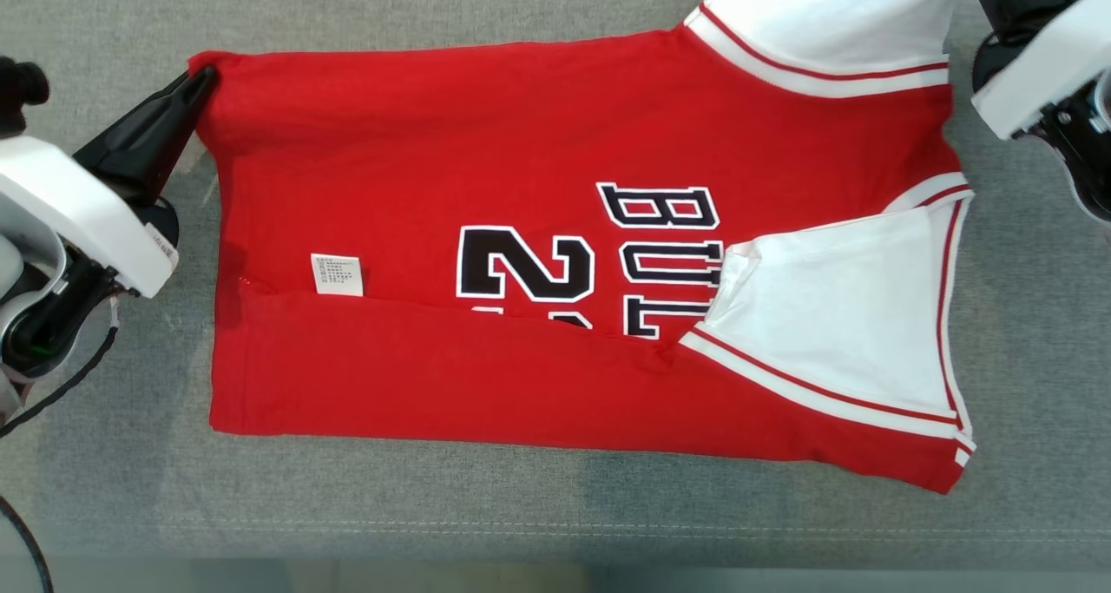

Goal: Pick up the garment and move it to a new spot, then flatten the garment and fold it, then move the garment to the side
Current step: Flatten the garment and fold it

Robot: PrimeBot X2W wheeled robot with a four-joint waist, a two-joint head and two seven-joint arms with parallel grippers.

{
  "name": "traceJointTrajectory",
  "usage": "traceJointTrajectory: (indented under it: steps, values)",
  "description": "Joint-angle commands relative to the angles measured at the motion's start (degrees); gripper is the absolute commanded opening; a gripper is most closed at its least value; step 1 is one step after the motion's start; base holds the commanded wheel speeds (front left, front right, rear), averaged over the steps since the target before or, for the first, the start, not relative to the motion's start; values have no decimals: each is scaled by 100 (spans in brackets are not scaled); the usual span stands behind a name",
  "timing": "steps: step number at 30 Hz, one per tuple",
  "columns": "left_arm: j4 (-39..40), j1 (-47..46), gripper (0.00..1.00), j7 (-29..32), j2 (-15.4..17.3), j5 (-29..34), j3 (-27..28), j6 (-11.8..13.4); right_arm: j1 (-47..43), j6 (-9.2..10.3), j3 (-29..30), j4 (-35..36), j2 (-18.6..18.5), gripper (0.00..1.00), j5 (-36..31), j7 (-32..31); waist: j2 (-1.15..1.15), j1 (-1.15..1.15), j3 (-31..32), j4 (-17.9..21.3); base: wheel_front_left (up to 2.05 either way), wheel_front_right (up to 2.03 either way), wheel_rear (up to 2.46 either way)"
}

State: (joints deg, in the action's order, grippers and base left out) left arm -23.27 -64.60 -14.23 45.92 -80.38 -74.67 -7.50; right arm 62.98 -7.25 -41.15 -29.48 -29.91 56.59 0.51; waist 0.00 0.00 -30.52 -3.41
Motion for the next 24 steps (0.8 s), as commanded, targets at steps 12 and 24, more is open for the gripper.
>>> traceJointTrajectory:
  steps: [12,24]
  values:
    - [104,721,0,-76,601,-445,286,1,-1341,-24,-322,1544,-944,0,1159,-177,0,0,563,279,0,0,0]
    - [179,1505,0,-76,618,-490,194,1,-2389,-24,-712,2113,-1349,0,1746,-287,0,0,962,368,0,0,0]
